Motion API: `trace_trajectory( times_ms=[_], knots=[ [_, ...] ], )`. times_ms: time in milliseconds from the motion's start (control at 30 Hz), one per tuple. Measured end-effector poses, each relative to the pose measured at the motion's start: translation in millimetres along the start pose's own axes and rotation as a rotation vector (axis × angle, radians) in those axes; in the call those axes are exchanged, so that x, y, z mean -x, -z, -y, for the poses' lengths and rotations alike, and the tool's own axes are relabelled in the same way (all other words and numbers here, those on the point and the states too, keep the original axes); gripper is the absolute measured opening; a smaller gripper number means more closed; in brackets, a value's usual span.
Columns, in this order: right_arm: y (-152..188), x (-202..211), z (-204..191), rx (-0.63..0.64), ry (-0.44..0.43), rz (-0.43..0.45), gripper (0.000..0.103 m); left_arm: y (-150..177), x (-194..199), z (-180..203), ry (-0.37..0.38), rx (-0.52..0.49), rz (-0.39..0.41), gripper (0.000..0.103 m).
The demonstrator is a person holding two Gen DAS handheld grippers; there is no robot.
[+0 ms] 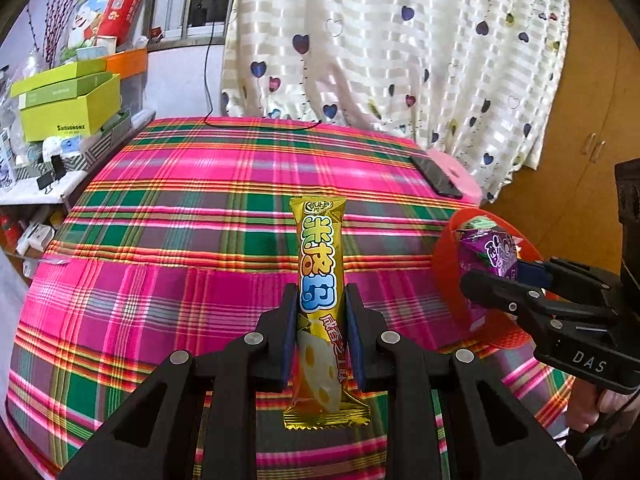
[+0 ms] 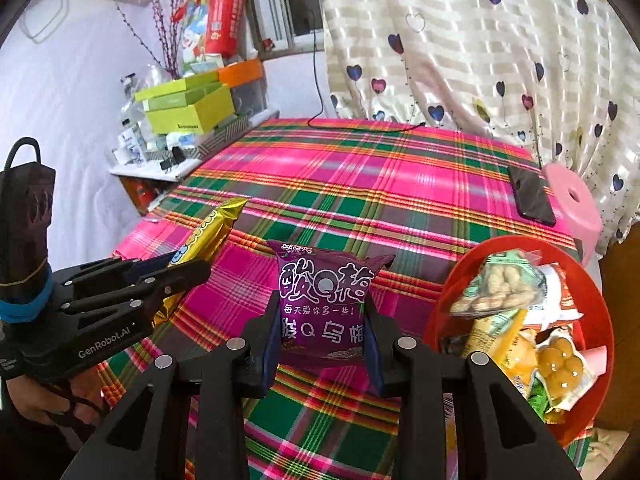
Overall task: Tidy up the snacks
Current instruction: 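Lift the candy bar and purple packet and carry both over the red basket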
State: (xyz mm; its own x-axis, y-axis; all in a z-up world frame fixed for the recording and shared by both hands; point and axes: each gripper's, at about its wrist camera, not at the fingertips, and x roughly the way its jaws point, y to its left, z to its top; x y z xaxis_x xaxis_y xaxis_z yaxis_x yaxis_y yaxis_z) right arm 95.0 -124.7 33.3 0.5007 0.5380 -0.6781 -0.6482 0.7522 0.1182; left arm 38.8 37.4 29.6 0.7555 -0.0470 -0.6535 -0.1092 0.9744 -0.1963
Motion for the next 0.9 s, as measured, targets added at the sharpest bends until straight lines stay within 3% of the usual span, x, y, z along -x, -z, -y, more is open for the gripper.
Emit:
trace_trajectory(
  times_ms=[900],
  knots=[
    [6, 40, 34, -0.055, 0.046, 0.067, 0.033, -12, 6, 52, 0.094, -0.072, 0.011, 0.023]
  ],
)
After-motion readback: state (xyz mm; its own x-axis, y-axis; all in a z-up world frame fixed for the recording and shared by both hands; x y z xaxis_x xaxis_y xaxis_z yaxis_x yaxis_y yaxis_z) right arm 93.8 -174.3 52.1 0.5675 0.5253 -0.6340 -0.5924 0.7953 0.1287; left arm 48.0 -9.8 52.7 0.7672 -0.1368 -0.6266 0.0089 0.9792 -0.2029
